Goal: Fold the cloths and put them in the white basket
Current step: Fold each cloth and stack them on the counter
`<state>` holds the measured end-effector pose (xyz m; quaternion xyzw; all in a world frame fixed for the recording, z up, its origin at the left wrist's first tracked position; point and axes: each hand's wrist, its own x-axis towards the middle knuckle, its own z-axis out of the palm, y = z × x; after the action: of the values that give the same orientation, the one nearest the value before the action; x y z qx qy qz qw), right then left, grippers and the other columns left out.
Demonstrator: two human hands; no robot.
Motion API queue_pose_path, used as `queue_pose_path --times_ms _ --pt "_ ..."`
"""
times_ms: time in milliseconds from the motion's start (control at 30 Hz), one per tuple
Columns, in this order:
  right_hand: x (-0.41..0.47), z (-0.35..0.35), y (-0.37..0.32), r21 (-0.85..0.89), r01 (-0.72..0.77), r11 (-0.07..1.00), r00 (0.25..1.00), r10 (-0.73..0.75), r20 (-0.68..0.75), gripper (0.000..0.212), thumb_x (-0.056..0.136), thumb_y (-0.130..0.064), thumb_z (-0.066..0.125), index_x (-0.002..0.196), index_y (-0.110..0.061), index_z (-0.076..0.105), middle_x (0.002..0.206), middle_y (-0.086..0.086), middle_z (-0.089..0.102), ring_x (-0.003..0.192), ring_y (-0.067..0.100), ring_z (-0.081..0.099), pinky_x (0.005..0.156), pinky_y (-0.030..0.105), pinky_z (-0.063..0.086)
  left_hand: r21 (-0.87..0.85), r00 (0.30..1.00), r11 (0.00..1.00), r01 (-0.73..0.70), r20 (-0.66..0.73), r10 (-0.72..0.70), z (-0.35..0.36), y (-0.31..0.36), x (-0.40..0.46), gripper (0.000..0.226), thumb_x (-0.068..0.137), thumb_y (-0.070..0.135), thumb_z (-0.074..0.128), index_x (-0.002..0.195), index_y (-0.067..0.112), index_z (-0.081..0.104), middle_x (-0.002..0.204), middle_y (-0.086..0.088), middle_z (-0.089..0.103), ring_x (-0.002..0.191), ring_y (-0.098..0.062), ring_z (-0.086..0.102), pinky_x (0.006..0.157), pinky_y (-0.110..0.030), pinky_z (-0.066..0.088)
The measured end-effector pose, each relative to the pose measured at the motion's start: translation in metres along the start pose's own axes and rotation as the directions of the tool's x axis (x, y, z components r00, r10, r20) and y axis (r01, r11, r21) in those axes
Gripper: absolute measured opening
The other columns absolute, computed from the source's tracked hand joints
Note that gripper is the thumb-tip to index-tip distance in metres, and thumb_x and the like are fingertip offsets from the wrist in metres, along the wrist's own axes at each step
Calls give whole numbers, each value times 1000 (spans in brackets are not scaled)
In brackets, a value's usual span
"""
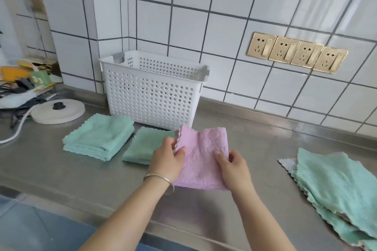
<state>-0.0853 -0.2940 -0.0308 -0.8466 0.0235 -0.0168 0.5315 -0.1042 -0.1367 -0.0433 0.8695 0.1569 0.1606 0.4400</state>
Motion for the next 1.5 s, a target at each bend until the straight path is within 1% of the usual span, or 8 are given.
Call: queue_pose_path --times_ms 233,400,667,800,933,1033,1300,1500 --pt "44 82 -51 275 -140 951 981 95 172 21 88 -24 61 75 -11 50 75 2 55 60 14 47 52 25 37 33 984 996 87 -158 -80 -67 -25 85 40 87 28 60 120 10 46 107 -9 61 99 -30 59 86 -33 45" --pt "62 126 -39 165 -239 957 959 206 192 23 85 -19 59 81 4 62 84 20 63 78 20 53 83 40 51 225 987 963 150 -92 -132 -66 -54 107 38 90 25 56 122 9 42 115 -16 62 100 -33 61 82 -36 47" --pt "70 143 -22 -36 -223 974 968 225 115 33 85 -24 59 97 6 62 90 22 65 82 33 61 66 33 48 365 991 921 133 -72 -114 -47 -87 116 36 91 21 52 121 6 40 113 -19 62 102 -36 61 79 -37 47" --pt "70 147 -18 -148 -199 969 964 221 148 18 82 -24 54 72 -12 48 72 5 54 61 20 49 48 25 35 492 995 865 98 -34 -94 -42 -93 114 33 92 21 48 122 9 41 114 -16 62 101 -35 61 77 -38 48" --pt "67 137 -26 -265 -200 943 922 273 276 16 79 -28 53 78 -12 48 76 6 55 55 21 53 48 23 44 774 999 634 -7 -29 45 -47 -79 108 36 90 10 45 126 14 42 124 -9 50 111 -29 52 70 -37 48" --pt "59 91 -29 -271 -93 958 925 184 333 26 85 -31 54 104 -13 54 96 6 58 81 23 61 66 26 48 755 974 647 -103 -55 220 -47 -49 105 34 84 11 53 118 11 53 117 -12 52 110 -32 48 73 -40 49" --pt "33 -134 77 -564 -156 811 952 -28 -305 29 87 -22 47 114 -18 58 115 2 61 110 23 53 86 33 46 482 828 686 -546 186 529 71 88 48 27 89 32 50 113 21 58 113 -3 65 102 -31 63 77 -36 49" --pt "5 -225 138 -671 -229 705 940 -18 -339 44 83 -17 51 127 -23 51 131 -5 50 125 17 40 94 29 40 366 718 626 -689 467 516 181 132 -13 26 90 36 46 111 28 57 116 5 63 109 -22 60 84 -32 49"
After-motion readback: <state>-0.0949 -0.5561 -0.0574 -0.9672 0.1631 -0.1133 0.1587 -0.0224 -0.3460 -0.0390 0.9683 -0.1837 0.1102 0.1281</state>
